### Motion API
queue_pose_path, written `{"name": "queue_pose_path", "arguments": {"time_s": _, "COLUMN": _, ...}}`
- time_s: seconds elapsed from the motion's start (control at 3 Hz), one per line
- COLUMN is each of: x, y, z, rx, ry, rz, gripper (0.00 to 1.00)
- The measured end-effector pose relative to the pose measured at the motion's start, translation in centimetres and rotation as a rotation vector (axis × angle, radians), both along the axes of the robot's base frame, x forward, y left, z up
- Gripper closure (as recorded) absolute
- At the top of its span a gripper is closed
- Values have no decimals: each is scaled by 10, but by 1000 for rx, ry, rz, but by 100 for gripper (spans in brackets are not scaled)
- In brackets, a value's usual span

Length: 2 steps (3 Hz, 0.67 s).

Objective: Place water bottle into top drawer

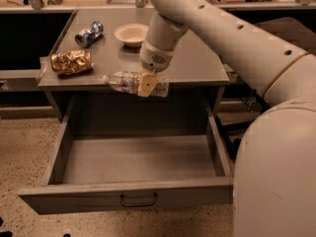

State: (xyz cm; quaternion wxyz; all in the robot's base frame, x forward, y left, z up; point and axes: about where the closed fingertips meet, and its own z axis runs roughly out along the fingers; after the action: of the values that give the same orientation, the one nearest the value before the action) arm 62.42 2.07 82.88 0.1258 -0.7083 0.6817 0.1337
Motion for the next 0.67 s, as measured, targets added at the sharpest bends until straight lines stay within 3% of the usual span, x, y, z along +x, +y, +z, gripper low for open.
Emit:
{"name": "queue_pose_path", "arguments": {"time_s": 0.33, "x": -17, "y": 8, "z": -12, "rx": -36, "ry": 24, "rz": 48, "gripper": 100}}
{"name": "queue_pose_path", "arguments": {"time_s": 0.67, "x": -53, "y": 9, "z": -30, "rx": -6, "ry": 50, "rz": 117, "gripper": 100}}
